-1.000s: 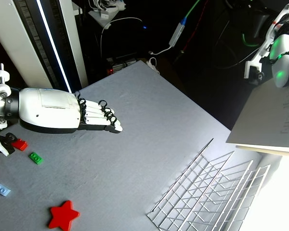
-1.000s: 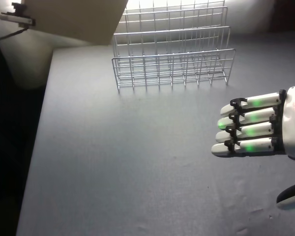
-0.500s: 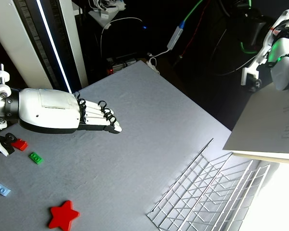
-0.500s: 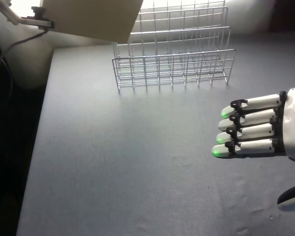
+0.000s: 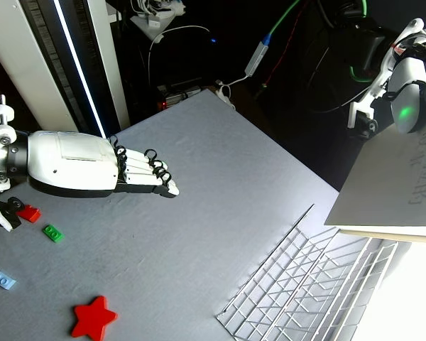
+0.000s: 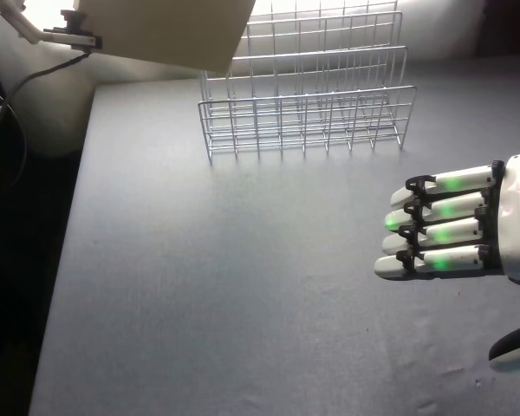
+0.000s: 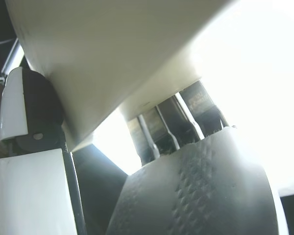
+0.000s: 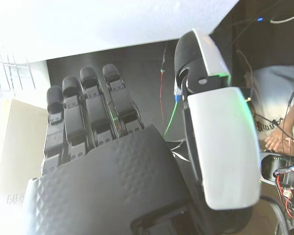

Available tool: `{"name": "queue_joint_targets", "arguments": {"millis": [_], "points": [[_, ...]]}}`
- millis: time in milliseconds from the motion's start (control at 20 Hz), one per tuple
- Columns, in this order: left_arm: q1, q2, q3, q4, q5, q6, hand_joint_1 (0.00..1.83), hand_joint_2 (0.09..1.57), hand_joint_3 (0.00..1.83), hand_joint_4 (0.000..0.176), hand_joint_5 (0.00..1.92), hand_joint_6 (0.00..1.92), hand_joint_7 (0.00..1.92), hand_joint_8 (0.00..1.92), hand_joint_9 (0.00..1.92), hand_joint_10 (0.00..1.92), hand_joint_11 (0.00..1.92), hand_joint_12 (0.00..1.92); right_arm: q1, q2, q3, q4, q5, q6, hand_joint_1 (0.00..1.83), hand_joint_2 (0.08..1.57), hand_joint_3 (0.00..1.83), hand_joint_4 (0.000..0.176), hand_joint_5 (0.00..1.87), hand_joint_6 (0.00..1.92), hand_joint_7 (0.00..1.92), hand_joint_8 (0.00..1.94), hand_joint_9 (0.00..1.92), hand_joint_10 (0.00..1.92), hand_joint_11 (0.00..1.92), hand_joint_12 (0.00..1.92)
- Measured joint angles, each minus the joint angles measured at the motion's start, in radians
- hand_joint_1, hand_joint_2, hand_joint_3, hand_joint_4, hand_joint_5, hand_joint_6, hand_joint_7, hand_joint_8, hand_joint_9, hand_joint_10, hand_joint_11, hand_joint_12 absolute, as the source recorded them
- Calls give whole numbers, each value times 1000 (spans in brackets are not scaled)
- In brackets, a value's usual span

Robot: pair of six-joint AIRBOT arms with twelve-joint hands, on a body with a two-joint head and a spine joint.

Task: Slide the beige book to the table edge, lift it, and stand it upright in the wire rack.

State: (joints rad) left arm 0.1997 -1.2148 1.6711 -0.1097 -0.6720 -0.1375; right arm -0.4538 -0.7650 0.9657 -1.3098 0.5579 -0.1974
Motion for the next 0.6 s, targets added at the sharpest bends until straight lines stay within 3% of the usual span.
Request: {"name": "queue_joint_targets", "arguments": {"millis": [200,400,600], "points": [[3,0,-2,0,-2,0,1240,1162,0,0,905,951,903,1388,926,1585,868,1735,-1,0,0,0,0,-2,143,1172,0,0,136,4,199,6,158,3,0,359],[4,0,-6,-2,-2,6,1228,1183,5,0,833,1058,882,1426,924,1612,852,1762,-1,0,0,0,0,-3,177,1169,0,0,135,3,209,3,173,5,0,360],[16,2,-26,0,-2,9,1228,1184,5,0,839,1047,874,1441,915,1615,860,1763,-1,0,0,0,0,-4,165,1175,2,0,119,3,187,3,156,5,0,312]]}}
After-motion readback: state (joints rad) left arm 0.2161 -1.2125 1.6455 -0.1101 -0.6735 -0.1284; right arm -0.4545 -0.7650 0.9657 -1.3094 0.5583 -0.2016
